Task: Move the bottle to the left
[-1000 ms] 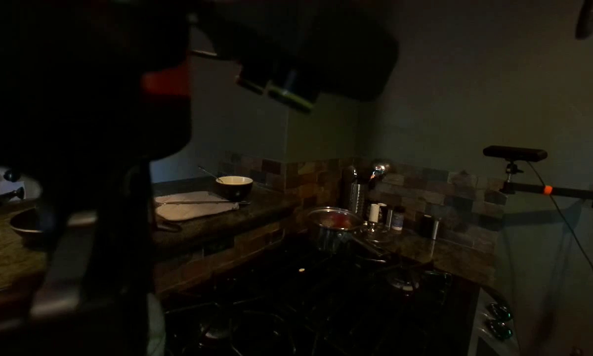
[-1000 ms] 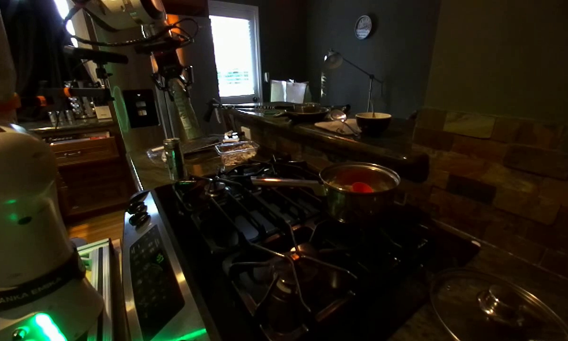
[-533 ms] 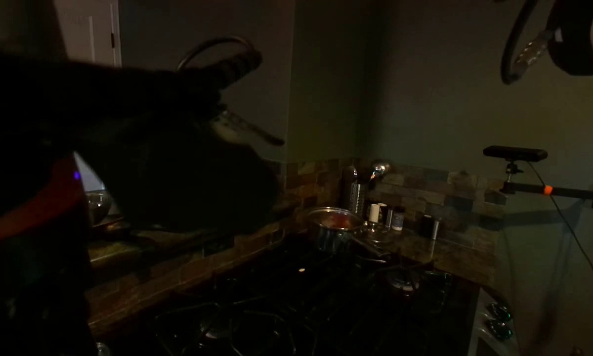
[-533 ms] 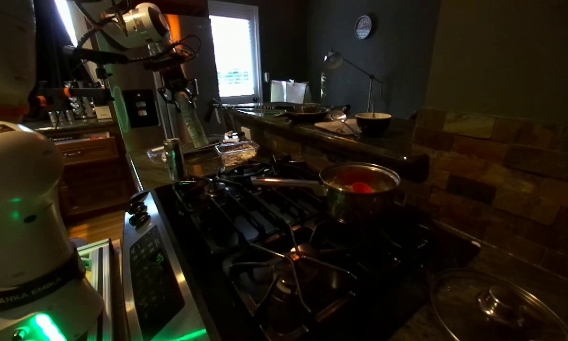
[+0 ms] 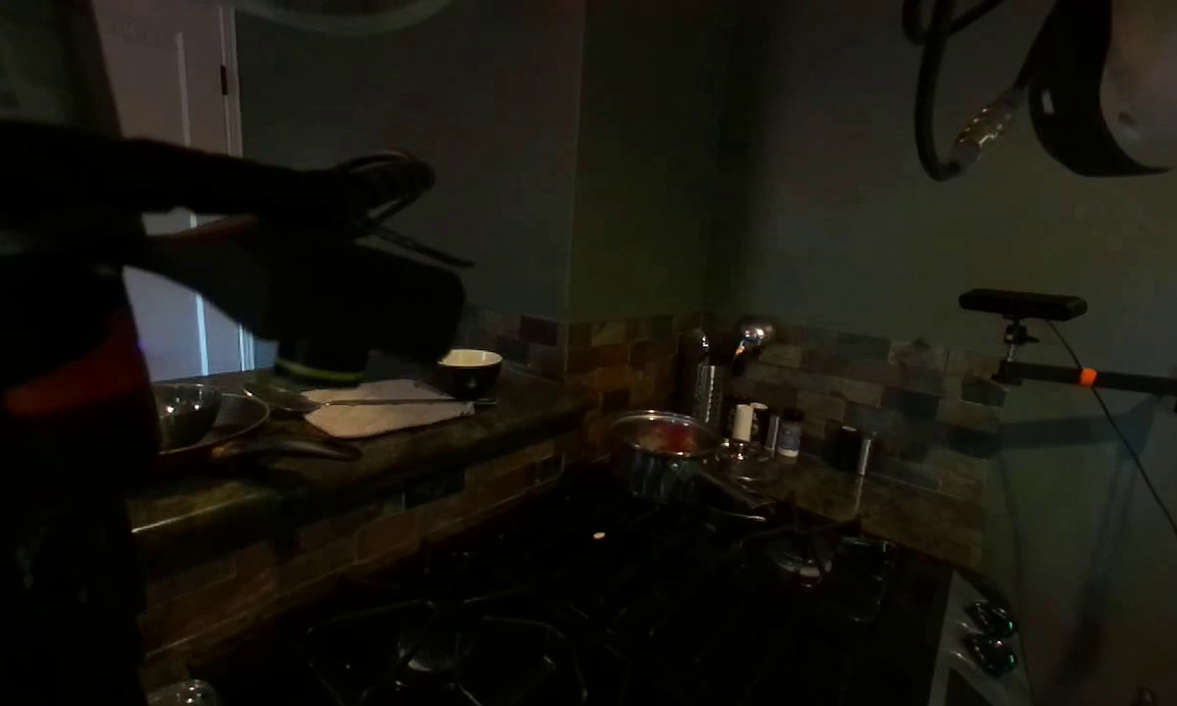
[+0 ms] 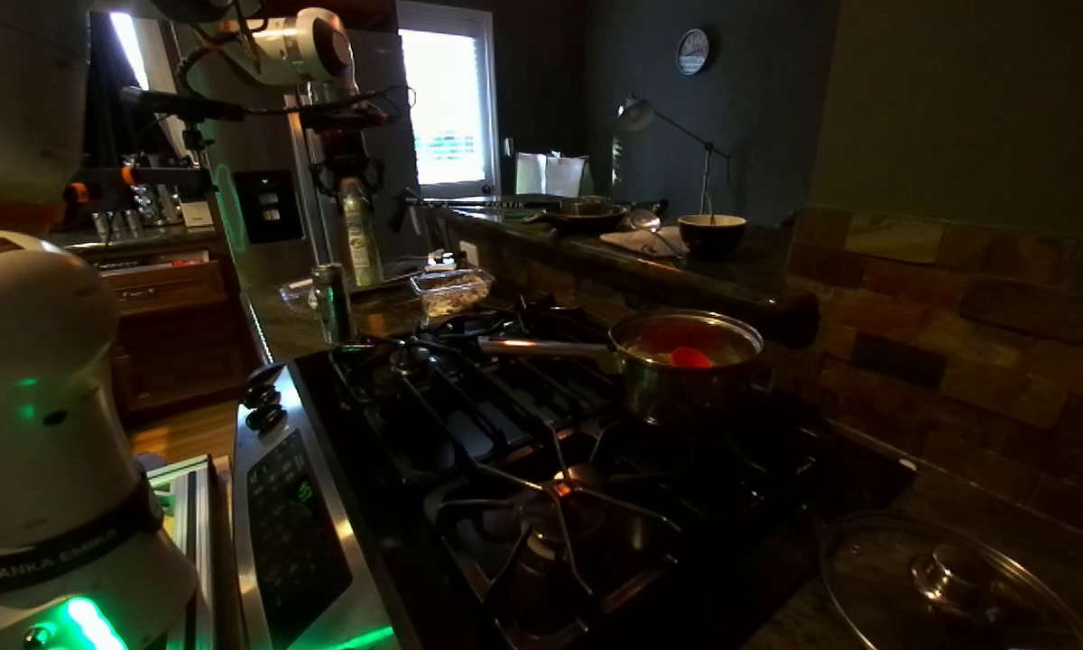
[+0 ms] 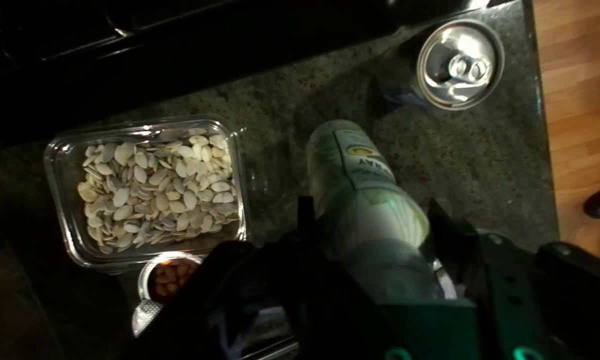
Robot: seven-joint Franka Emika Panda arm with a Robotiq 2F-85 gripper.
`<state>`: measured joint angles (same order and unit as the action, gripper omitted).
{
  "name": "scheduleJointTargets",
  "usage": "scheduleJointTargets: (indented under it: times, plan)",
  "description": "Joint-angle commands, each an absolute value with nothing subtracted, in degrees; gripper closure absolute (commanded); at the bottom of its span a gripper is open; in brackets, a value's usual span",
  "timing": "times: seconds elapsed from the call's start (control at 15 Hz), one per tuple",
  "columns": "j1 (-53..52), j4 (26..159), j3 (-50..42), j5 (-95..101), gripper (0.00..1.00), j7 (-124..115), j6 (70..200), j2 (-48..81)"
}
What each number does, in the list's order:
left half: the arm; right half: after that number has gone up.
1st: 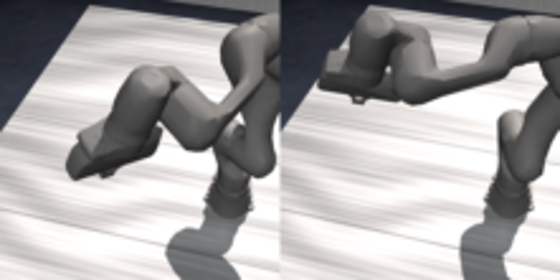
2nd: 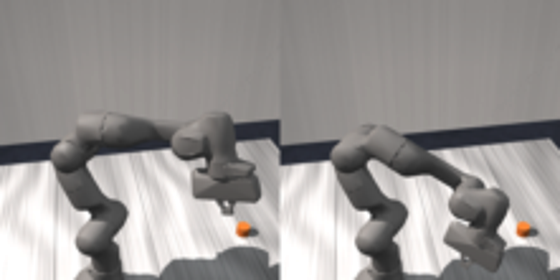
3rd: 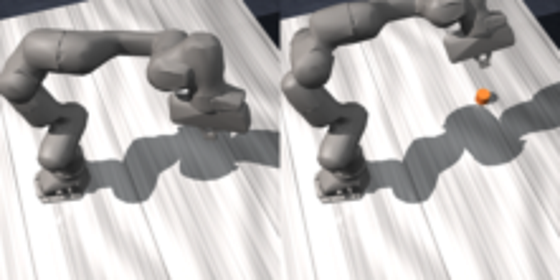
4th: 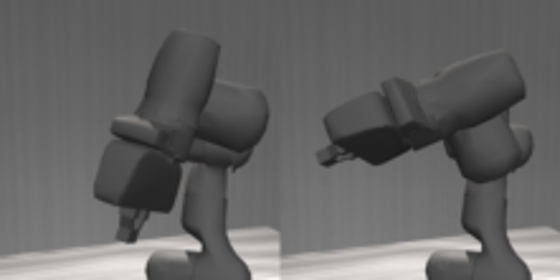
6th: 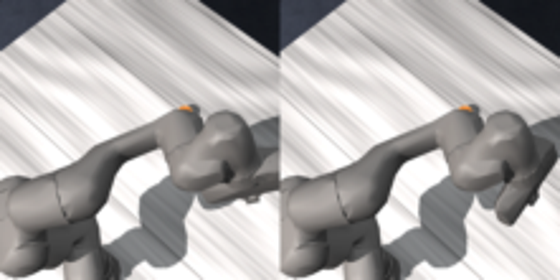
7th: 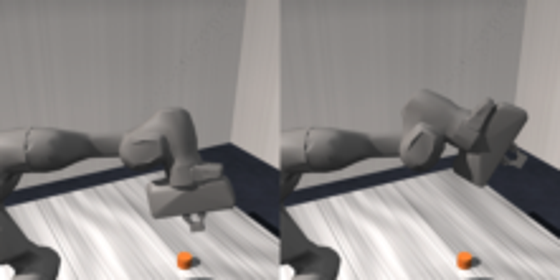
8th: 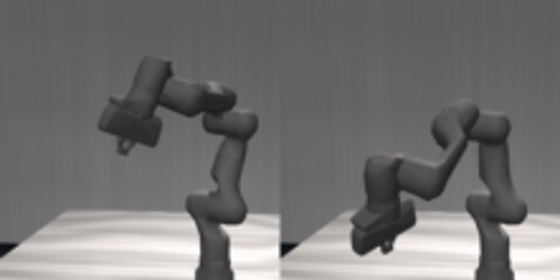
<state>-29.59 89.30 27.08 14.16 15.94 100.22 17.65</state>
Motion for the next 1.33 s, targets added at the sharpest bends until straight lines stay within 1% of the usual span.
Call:
scheduleJointTargets:
  times: [0.0,0.47,0.87,1.07,1.2,1.27]
  plan:
    - [-29.08,85.99,27.74,9.31,0.67,25.87,93.21,18.32]
    - [-27.47,85.20,27.96,7.56,0.67,48.52,95.85,18.79]
    - [-25.78,81.95,27.81,0.89,0.67,65.54,93.72,21.38]
    - [-24.96,81.46,27.03,-1.11,0.67,70.29,93.24,22.60]
    - [-24.88,81.64,26.09,-1.37,0.67,68.28,93.53,22.38]
    - [-25.44,82.52,25.95,0.13,0.42,68.34,94.90,22.04]
